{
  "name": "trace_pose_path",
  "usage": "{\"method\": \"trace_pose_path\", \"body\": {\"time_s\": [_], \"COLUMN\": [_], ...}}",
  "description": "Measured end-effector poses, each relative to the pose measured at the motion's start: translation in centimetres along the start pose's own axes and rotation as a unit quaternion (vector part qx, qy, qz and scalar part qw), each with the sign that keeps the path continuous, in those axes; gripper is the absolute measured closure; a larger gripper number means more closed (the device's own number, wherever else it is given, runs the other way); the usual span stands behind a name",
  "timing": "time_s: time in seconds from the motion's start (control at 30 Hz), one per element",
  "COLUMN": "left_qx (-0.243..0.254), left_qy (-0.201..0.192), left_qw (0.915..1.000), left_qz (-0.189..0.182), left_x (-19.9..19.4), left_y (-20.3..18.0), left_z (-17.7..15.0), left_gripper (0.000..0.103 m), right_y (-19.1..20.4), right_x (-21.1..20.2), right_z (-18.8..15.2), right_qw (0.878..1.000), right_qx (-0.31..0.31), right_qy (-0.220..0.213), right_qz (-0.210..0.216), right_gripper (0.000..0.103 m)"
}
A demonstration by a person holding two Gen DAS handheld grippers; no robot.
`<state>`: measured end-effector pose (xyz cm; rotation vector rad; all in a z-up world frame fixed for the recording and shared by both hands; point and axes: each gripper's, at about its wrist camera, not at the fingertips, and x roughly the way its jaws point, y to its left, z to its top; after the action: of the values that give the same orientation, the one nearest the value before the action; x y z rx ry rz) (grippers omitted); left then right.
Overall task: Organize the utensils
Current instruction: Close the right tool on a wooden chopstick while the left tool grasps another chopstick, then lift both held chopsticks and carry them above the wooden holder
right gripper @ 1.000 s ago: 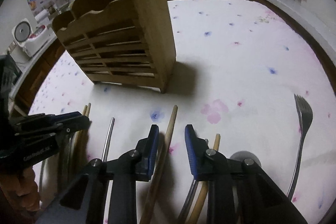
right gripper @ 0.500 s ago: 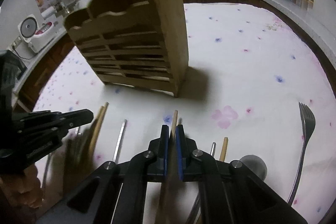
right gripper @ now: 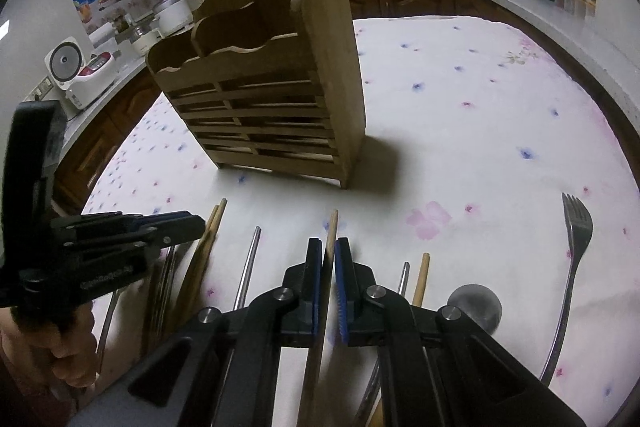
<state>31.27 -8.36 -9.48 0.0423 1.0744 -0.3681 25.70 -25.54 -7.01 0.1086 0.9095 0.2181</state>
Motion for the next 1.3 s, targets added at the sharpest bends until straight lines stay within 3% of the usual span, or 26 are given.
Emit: {"method": "trace_pose_path", "body": {"time_s": [0.3, 0.57, 0.77, 1.0, 1.3], "left_qx": [0.008, 0.058, 0.054, 0.018, 0.023], "left_qy": [0.012, 0.005, -0.014, -0.074, -0.161], "left_qw": [0.9999, 0.9975, 0.998, 0.997, 0.9857], "left_qz": [-0.003, 0.04, 0.029, -0.01, -0.044], "left_x": [0.2, 0.7, 0.5, -4.9, -14.5], "left_y": [0.8, -1.0, -1.4, -0.1, -0.8], "left_z": [0.3, 0.6, 0.4, -1.5, -2.5], "left_gripper": [0.089, 0.09, 0.098, 0.099, 0.099], "right_y": [-0.6, -0.4, -0.5, 0.4, 2.8], "right_x": [-0.5, -0.8, -1.0, -3.7, -8.2], "right_z": [0.1, 0.3, 0.3, 0.7, 1.6], "right_qw": [1.0, 1.0, 1.0, 0.999, 0.996], "right_qx": [0.006, 0.009, 0.013, 0.001, -0.024], "right_qy": [-0.005, -0.011, -0.013, -0.039, -0.084], "right_qz": [0.002, 0.005, 0.001, 0.01, 0.022], "right_gripper": [0.096, 0.096, 0.096, 0.097, 0.098]}}
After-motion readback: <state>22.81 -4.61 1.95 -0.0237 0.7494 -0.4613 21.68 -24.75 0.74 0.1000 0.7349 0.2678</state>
